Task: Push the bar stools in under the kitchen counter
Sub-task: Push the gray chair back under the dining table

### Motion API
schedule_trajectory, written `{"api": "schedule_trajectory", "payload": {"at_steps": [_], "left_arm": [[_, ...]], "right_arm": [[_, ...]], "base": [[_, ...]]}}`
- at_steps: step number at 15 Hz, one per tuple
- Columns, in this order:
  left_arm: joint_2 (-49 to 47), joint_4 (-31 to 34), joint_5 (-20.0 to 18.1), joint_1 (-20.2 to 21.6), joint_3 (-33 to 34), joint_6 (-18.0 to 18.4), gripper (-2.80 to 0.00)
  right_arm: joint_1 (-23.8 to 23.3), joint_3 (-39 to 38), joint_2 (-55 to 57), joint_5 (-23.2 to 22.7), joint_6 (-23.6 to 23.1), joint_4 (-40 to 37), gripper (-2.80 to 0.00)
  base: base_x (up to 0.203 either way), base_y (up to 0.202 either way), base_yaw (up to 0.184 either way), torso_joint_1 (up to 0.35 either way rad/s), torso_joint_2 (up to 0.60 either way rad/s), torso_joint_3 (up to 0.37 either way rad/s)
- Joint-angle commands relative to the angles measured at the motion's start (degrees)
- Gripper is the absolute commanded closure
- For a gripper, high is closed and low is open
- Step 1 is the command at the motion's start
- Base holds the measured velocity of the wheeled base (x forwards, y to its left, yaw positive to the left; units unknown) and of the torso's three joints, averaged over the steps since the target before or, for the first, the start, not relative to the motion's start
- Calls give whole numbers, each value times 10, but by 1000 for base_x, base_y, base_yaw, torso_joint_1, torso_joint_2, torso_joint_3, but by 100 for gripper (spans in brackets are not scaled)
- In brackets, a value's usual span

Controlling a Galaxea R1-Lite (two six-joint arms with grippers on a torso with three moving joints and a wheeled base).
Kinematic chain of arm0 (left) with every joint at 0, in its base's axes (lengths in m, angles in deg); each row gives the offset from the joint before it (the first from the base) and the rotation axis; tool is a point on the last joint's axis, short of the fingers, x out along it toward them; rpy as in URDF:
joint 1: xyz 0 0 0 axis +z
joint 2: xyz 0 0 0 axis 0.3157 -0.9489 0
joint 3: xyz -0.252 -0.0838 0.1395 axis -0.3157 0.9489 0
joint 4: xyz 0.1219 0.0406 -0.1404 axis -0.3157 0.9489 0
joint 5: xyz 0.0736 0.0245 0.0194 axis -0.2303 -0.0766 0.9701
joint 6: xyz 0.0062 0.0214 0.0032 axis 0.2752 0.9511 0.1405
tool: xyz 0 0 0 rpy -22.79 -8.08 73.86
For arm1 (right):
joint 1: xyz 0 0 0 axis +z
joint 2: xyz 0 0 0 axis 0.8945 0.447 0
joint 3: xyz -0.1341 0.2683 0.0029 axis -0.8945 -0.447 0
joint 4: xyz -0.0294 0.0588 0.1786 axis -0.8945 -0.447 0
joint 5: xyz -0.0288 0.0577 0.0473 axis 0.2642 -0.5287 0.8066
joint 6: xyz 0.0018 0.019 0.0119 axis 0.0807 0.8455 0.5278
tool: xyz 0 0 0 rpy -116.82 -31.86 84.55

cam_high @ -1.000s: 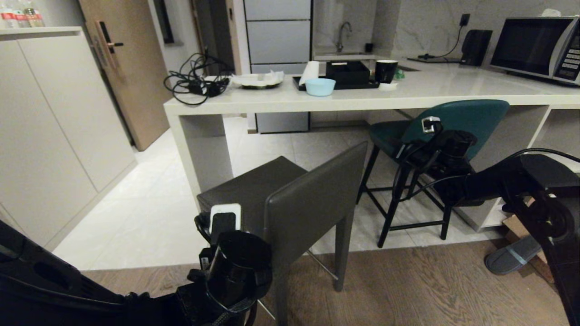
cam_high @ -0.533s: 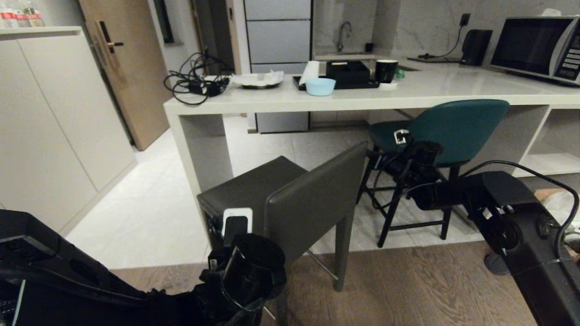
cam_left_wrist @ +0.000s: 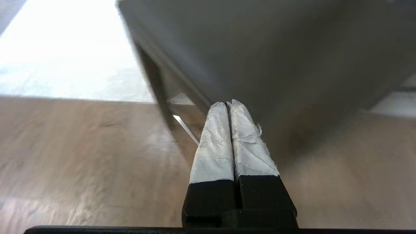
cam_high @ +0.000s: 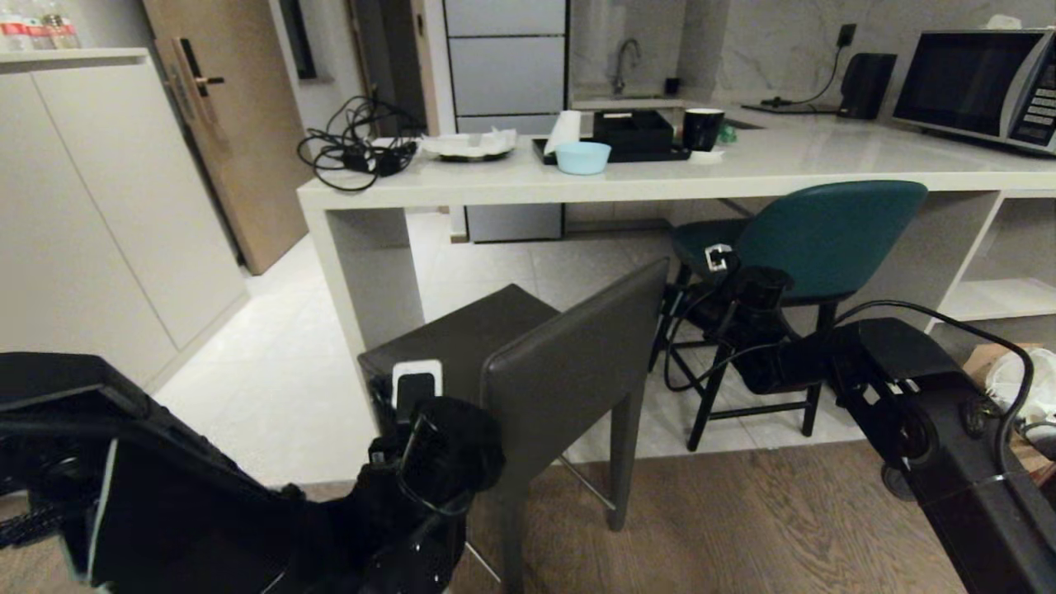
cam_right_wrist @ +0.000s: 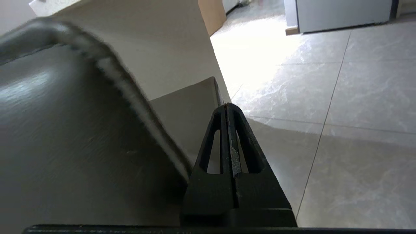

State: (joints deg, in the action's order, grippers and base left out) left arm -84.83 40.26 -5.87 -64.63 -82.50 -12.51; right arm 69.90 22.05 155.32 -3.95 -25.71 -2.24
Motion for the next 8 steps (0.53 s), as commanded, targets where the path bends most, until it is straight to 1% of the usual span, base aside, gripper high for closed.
{"api": "schedule_trajectory", "payload": {"at_steps": [1,3,6,8], "left_arm": [[-21,-2,-20,34,-23,4,0],[-31,0,-23,45,-41,6,0],[-41,18,-24,74,-71,11,0],[-55,19,-27,91,-102,31,0]], "right_arm": [[4,-68,-48,-5,1,31,0],[12,-127,-84,-11,1,65,0],[27,-222,-134,-30,1,120,0],[35,-283,-162,-37,1,159,0]], "base": [[0,0,0,0,0,0],[0,0,0,0,0,0],[0,0,0,0,0,0],[0,0,0,0,0,0]]}}
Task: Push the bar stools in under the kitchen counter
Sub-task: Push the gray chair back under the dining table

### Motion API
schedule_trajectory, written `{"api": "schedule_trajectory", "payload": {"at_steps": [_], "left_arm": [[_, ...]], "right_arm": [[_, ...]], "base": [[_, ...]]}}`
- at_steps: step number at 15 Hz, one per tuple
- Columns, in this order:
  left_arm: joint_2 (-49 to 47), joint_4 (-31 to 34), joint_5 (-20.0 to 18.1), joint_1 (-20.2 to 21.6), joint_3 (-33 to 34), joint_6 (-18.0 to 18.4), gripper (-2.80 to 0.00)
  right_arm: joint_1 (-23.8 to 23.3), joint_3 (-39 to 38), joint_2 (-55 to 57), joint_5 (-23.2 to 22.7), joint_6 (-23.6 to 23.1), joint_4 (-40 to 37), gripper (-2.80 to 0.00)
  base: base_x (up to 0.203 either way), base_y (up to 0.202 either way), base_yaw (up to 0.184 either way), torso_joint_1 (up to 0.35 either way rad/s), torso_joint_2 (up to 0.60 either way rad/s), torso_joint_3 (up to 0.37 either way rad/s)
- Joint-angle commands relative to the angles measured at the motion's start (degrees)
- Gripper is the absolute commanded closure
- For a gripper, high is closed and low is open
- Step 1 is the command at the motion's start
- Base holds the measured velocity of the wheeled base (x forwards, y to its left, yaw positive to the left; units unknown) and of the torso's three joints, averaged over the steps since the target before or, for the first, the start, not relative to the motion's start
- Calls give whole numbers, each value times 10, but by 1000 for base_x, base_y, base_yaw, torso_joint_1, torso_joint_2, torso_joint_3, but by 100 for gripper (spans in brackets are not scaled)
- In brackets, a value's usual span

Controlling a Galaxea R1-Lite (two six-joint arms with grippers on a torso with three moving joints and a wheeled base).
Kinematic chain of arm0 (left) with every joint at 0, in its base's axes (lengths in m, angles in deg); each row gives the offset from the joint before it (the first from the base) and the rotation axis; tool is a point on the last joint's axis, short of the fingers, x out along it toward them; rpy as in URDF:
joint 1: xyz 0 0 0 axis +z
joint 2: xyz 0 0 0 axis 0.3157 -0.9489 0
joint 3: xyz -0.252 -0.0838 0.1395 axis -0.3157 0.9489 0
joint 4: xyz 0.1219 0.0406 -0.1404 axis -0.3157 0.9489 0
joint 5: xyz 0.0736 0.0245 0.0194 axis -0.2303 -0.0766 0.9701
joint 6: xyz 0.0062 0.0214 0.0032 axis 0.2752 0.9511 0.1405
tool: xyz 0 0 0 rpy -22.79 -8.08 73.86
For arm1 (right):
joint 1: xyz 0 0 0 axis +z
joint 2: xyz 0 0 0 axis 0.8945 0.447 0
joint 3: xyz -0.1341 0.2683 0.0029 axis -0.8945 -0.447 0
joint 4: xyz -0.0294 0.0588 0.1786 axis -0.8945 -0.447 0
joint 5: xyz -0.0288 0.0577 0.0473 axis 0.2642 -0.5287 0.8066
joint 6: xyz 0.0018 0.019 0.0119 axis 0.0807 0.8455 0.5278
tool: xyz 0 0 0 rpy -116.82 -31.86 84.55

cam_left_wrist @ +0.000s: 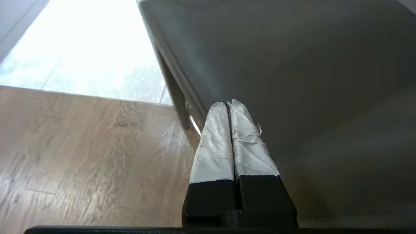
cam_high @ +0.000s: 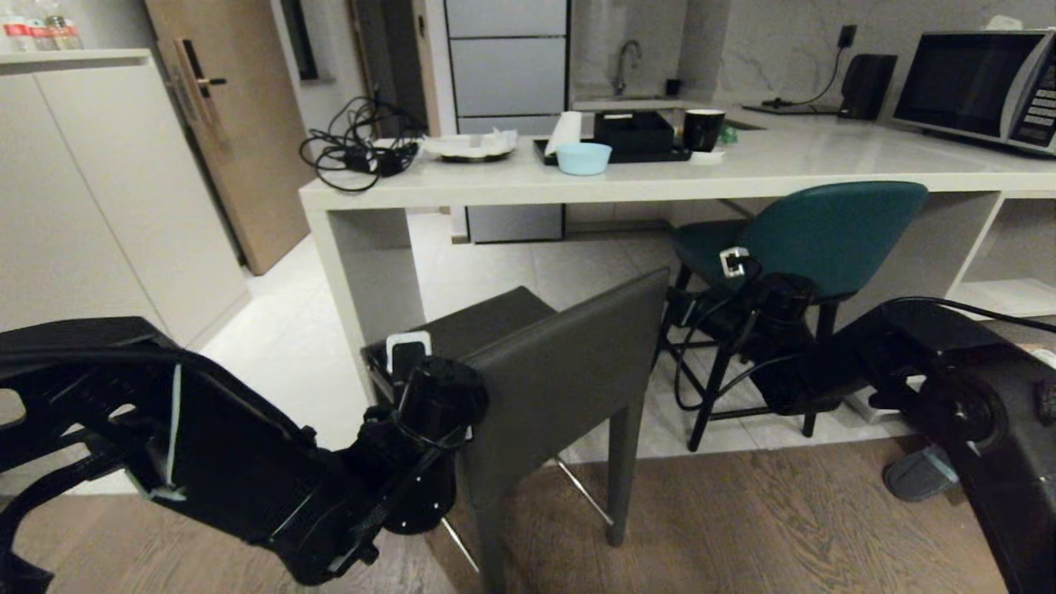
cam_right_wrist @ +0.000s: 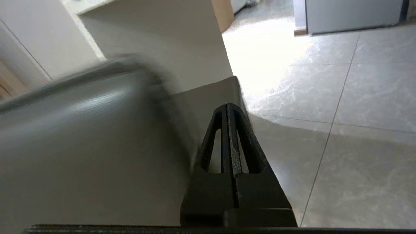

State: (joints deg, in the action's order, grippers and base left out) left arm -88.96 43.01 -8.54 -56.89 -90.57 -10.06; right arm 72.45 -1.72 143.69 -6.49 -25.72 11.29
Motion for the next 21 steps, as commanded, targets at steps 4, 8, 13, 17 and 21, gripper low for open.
{"api": "schedule_trajectory", "payload": {"at_steps": [4,8,13,17,21], "left_arm": [[-74,-9,-15,47,-95,43,0],[-128,-9,-32,92,-169,80,0],[-127,-11,-44,120,-182,90,0],[-82,-16,-38,119,-135,86,0],[-51,-43,-35,132,-79,83,0]], "right_arm": [[8,-132,-87,-28,1,79,0],[4,-159,-103,-31,0,95,0],[9,-191,-107,-31,0,118,0],[-11,-197,-102,-30,2,130,0],[-42,-147,-70,-24,36,129,0]], "base": [[0,0,0,0,0,0],[0,0,0,0,0,0],[0,0,0,0,0,0],[0,0,0,0,0,0],[0,0,0,0,0,0]]}}
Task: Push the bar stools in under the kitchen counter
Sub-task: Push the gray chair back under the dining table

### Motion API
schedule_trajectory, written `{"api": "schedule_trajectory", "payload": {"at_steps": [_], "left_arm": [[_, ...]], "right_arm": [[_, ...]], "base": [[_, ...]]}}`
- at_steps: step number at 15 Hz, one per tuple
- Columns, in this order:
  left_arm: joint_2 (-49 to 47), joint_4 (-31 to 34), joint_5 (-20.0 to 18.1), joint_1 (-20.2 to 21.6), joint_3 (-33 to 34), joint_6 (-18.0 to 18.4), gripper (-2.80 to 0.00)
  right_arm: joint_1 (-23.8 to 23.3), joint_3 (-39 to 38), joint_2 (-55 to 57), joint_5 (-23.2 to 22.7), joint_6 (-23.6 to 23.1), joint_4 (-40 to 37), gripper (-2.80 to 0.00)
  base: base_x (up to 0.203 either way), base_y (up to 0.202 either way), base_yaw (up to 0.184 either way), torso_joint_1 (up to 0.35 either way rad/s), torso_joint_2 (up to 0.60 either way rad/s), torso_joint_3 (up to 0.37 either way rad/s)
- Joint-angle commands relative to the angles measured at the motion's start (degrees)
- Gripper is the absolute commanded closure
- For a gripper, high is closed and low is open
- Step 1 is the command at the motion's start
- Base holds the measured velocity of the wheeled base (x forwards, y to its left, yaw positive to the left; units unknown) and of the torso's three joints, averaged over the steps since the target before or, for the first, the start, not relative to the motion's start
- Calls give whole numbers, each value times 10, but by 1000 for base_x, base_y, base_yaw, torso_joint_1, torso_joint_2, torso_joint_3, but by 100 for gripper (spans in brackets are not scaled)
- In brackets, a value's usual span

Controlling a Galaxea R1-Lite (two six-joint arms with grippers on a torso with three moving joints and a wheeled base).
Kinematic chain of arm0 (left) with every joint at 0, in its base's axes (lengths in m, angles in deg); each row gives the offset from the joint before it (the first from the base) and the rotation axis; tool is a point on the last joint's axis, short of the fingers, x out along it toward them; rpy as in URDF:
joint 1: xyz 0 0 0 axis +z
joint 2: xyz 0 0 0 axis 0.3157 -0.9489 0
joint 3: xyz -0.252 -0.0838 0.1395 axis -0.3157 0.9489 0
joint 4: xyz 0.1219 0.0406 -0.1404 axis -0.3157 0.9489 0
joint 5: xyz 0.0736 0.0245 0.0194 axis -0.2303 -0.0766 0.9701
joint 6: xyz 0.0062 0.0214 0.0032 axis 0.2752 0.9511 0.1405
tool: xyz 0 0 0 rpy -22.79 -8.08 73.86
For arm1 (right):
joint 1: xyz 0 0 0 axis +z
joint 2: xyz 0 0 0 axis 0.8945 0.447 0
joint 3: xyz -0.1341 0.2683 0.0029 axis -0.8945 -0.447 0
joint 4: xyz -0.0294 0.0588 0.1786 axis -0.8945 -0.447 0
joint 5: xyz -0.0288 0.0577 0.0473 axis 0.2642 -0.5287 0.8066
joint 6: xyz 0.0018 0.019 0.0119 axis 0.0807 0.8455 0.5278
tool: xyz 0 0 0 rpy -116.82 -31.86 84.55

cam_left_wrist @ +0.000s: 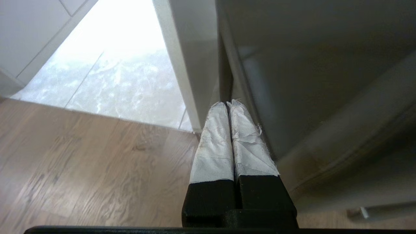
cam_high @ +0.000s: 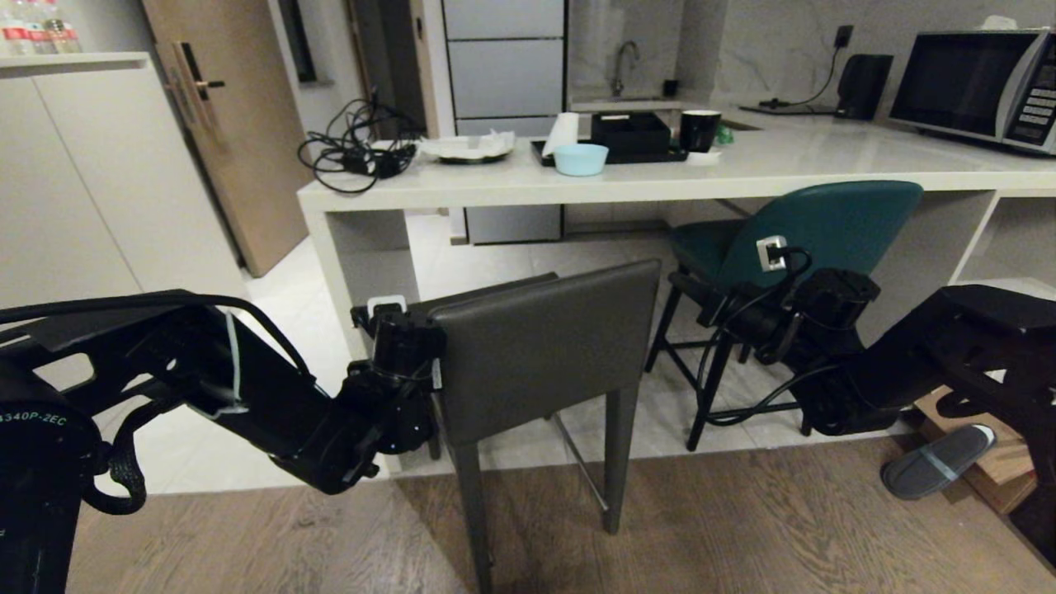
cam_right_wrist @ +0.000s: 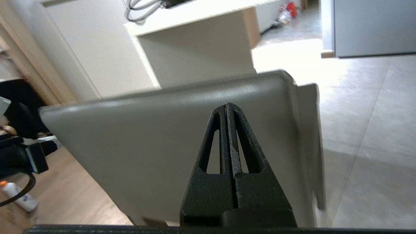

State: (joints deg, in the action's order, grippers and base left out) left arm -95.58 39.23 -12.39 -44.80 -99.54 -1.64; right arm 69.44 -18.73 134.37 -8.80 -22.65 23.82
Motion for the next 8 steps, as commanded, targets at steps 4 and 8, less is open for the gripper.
{"api": "schedule_trajectory", "payload": {"at_steps": [4,8], "left_arm": [[-7,-1,-2,31,-22,3,0],[19,-6,-5,6,32,-1,0]], "right_arm": [[-42,75,61,31,8,-15,0],[-46,181,108,95,-16,-117,0]], "base": [[0,0,0,0,0,0],[0,0,0,0,0,0]]}}
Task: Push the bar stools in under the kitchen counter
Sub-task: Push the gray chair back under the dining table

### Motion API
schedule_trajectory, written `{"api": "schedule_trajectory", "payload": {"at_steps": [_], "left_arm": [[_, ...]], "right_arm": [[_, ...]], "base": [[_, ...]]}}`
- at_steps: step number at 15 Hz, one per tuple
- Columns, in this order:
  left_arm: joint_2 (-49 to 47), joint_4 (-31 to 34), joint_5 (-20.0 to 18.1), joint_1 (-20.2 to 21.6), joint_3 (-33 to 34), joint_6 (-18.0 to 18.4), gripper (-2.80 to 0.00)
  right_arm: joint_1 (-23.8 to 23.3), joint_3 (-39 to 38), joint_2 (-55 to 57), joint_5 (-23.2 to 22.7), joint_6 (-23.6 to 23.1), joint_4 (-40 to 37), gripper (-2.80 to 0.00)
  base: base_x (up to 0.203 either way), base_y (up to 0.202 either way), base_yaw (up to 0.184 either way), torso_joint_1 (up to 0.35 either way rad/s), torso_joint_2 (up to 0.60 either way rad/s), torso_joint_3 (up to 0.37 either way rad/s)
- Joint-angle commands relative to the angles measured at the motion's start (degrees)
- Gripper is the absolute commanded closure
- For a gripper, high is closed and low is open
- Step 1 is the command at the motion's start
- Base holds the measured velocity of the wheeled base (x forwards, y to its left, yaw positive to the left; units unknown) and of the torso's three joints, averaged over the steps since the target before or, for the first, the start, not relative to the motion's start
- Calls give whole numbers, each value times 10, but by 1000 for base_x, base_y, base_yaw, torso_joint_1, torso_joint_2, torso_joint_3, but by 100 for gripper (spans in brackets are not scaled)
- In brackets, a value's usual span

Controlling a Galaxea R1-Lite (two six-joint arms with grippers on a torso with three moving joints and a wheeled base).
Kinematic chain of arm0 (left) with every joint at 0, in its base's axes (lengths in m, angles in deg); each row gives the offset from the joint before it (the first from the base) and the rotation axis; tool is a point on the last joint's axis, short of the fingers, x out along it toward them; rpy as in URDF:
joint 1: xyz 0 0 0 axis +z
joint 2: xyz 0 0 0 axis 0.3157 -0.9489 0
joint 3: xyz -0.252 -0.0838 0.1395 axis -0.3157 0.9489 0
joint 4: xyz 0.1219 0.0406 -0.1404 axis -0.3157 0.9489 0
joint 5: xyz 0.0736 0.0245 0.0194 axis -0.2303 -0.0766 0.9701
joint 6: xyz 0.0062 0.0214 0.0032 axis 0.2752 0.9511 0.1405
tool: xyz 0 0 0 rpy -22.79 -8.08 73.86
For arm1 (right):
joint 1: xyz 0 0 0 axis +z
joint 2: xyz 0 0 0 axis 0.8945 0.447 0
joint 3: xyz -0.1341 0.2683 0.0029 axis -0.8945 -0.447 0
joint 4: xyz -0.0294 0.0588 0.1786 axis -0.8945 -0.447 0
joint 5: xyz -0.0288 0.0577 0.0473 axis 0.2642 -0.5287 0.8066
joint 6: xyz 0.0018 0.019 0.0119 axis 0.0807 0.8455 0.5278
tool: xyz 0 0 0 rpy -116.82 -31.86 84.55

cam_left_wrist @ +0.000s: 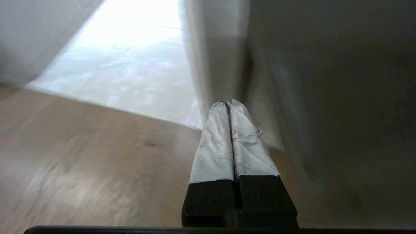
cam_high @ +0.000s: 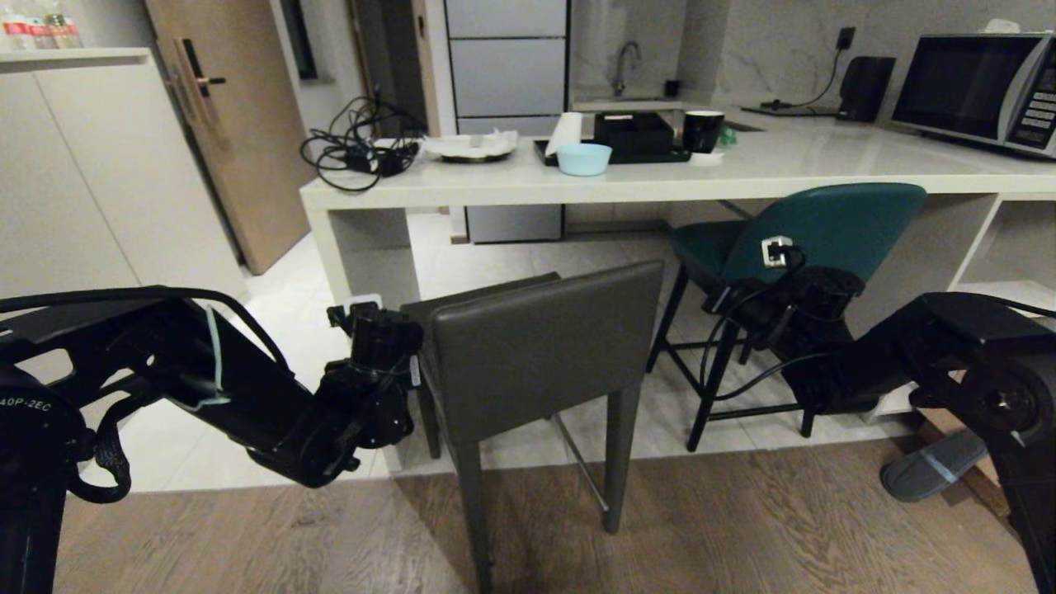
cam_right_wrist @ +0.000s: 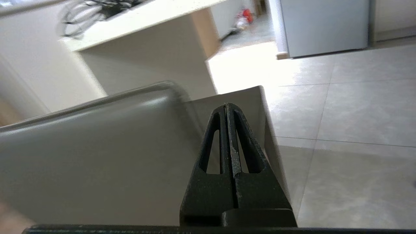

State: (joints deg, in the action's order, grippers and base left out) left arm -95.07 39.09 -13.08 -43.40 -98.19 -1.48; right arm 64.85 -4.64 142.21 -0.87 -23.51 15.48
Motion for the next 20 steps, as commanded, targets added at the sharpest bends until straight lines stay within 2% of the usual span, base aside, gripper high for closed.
{"api": "schedule_trajectory", "payload": {"at_steps": [1,3,5,9,15,20], "left_arm": [[16,-6,2,-10,24,-8,0],[16,-6,2,-20,29,-18,0],[9,-6,2,-35,30,-26,0],[-26,-4,6,-32,-7,-25,0],[-64,5,3,-3,-70,7,0],[-95,5,-2,27,-140,61,0]], "right_arm": [[7,58,34,33,-28,-82,0],[22,98,45,61,-73,-132,0],[36,162,75,88,-88,-164,0],[78,230,108,95,-107,-227,0],[110,216,106,94,-111,-225,0],[128,106,65,87,-111,-155,0]], "base": [[0,0,0,0,0,0],[0,0,0,0,0,0],[0,0,0,0,0,0],[0,0,0,0,0,0],[0,0,0,0,0,0],[0,0,0,0,0,0]]}}
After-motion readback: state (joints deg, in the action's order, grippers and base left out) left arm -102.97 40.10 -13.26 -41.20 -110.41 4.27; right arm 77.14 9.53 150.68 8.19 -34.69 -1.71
